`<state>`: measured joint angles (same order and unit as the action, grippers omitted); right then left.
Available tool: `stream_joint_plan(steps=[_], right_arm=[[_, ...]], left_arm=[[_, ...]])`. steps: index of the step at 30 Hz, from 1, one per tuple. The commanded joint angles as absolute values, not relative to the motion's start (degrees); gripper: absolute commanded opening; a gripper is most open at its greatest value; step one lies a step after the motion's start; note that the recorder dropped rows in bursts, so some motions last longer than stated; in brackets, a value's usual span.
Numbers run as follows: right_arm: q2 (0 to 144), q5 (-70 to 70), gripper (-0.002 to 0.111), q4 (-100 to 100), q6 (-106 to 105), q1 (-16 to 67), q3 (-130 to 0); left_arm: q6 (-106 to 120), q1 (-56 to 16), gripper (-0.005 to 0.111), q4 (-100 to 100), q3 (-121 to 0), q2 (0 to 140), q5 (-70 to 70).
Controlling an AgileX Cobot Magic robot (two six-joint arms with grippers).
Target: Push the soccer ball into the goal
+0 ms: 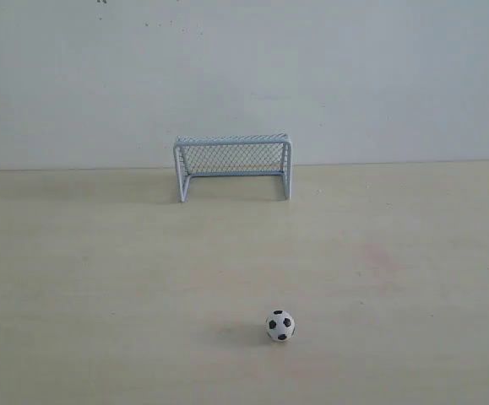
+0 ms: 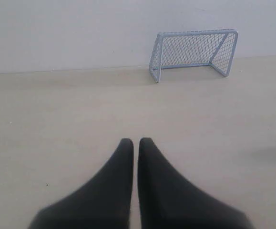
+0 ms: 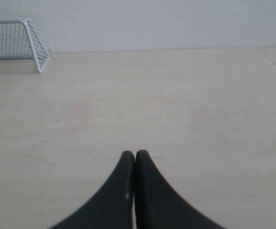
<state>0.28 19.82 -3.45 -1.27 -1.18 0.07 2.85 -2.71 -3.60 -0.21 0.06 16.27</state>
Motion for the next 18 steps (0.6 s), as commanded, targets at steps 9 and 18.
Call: stream_joint_plan(steps=[9,18], right_arm=[[0.0,17.5,0.0,-3.3,-1.4,-1.1,0.0],[0.0,-13.4,0.0,-3.3,-1.6,-1.1,0.0]], left_arm=[[3.1,-2.5,0.004,-4.0,0.0,0.0,16.2],[3.1,-2.5,0.004,-4.0,0.0,0.0,16.2]])
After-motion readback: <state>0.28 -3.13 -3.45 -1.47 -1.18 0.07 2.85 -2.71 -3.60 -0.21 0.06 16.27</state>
